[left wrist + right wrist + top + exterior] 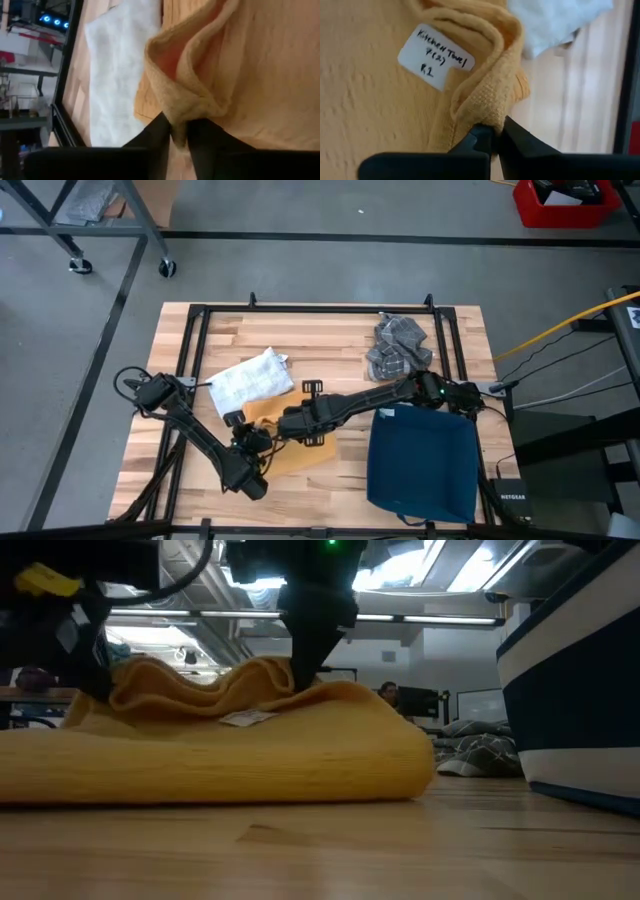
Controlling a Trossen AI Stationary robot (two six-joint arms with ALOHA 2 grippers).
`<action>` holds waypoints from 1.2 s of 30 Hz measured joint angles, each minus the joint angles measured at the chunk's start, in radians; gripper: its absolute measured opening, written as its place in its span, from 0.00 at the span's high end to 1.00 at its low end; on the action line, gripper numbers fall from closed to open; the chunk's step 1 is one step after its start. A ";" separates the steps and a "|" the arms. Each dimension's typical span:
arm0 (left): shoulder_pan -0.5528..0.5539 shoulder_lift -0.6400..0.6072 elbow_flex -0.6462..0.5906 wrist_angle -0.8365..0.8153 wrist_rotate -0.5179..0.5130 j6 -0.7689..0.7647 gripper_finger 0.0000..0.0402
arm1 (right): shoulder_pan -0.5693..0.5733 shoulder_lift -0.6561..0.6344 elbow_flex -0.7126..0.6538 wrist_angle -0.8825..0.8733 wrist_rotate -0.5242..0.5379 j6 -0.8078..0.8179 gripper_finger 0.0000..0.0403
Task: Fold towel
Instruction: Fold the yellow towel
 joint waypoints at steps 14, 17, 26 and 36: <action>0.085 0.000 -0.082 -0.139 0.053 -0.166 0.62 | -0.089 0.000 0.000 -0.003 0.021 0.009 0.54; 0.099 -0.014 -0.082 -0.135 0.054 -0.176 0.64 | -0.095 0.000 0.004 -0.008 0.001 0.027 0.53; 0.085 -0.021 0.036 -0.115 0.136 0.001 0.74 | -0.049 -0.001 0.026 0.010 -0.410 0.006 0.52; 0.027 -0.020 0.057 0.107 0.198 0.068 0.78 | -0.018 -0.001 -0.130 0.173 -0.348 -0.029 0.52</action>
